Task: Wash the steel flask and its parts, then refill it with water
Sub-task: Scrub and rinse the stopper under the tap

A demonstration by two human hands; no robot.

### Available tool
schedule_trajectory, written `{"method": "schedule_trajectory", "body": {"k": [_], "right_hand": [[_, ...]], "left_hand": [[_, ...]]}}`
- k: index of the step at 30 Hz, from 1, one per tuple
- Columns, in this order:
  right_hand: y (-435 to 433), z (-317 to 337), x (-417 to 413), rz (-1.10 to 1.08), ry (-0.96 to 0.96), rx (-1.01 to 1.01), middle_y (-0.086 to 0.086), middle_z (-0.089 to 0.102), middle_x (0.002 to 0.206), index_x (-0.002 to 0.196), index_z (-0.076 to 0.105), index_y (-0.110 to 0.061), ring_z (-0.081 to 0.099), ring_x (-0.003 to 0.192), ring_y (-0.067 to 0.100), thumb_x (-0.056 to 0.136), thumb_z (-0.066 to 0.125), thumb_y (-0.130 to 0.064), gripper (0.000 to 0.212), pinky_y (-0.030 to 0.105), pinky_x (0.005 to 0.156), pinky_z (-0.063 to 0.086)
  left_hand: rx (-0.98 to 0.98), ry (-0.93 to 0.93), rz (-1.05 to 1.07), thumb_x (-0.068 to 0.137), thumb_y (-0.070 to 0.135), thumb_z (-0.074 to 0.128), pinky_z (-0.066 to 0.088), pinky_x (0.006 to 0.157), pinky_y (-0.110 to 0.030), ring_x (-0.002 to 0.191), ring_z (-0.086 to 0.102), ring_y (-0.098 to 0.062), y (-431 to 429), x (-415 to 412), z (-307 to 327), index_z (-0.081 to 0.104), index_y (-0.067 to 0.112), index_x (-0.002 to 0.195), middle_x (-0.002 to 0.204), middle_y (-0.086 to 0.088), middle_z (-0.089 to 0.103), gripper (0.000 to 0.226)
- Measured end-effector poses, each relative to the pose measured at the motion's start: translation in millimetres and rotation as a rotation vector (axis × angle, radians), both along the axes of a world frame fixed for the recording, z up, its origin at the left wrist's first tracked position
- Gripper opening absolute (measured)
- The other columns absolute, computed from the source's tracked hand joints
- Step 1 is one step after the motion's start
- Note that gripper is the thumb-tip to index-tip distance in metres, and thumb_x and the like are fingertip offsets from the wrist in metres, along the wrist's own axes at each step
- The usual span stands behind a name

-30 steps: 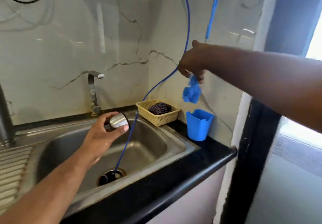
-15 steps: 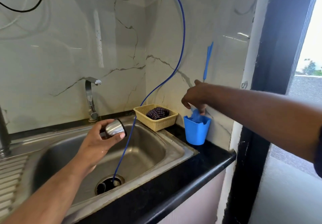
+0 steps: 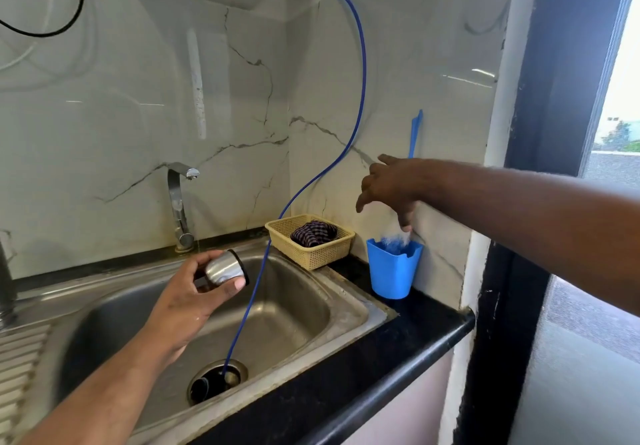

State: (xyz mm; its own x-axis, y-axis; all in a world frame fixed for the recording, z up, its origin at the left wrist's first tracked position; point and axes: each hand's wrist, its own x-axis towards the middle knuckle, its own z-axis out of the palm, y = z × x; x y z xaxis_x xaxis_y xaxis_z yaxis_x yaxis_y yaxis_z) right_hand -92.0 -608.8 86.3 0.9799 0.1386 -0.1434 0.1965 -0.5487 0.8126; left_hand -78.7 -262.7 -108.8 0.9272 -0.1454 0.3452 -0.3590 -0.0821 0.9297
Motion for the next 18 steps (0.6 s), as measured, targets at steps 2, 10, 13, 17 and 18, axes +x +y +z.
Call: {"method": "schedule_trajectory", "body": {"k": [2, 10, 13, 17, 18], "right_hand": [[8.6, 9.1, -2.5, 0.029, -0.009, 0.030, 0.001, 0.036, 0.160, 0.157, 0.026, -0.044, 0.025, 0.149, 0.029, 0.073, 0.087, -0.049, 0.104, 0.057, 0.125, 0.010], [85.3, 9.9, 13.1, 0.368, -0.076, 0.556, 0.003, 0.054, 0.145, 0.152, 0.040, -0.037, 0.045, 0.134, 0.026, 0.086, 0.075, -0.051, 0.076, 0.044, 0.112, 0.037], [128.9, -27.7, 24.3, 0.427, 0.134, 0.938, 0.005, 0.056, 0.144, 0.154, 0.038, -0.034, 0.050, 0.131, 0.024, 0.080, 0.085, -0.039, 0.088, 0.039, 0.111, 0.040], [196.0, -105.4, 53.0, 0.524, 0.282, 1.144, 0.005, 0.054, 0.147, 0.155, 0.038, -0.029, 0.053, 0.130, 0.022, 0.069, 0.093, -0.027, 0.103, 0.033, 0.110, 0.042], [211.9, -122.5, 61.2, 0.539, 0.266, 1.215, 0.005, 0.058, 0.142, 0.150, 0.044, -0.027, 0.056, 0.124, 0.022, 0.069, 0.092, -0.023, 0.094, 0.032, 0.105, 0.046]], "left_hand": [[-0.029, 0.024, -0.003, 0.056, 0.051, 0.096, 0.054, 0.100, -0.044, 0.115, 0.065, -0.022, 3.3, 1.0, 0.6, 0.062, 0.041, 0.122, 0.123, 0.000, 0.067, 0.074], [-0.159, 0.104, 0.111, 0.075, 0.035, 0.080, 0.061, 0.078, -0.040, 0.097, 0.073, -0.029, -0.2, -7.9, 12.5, 0.056, 0.022, 0.126, 0.113, -0.010, 0.071, 0.058], [-0.086, 0.107, 0.212, 0.076, 0.051, 0.076, 0.059, 0.073, -0.038, 0.092, 0.070, -0.028, 8.5, -6.5, 15.1, 0.057, 0.026, 0.123, 0.107, -0.006, 0.072, 0.056], [-0.012, 0.109, 0.360, 0.066, 0.045, 0.089, 0.053, 0.063, -0.028, 0.082, 0.068, -0.015, 19.8, 10.1, 8.8, 0.060, 0.026, 0.116, 0.100, 0.000, 0.073, 0.060], [0.023, 0.111, 0.407, 0.067, 0.041, 0.091, 0.053, 0.067, -0.027, 0.084, 0.069, -0.013, 24.0, 15.4, 5.3, 0.061, 0.026, 0.114, 0.100, 0.002, 0.073, 0.058]]}}
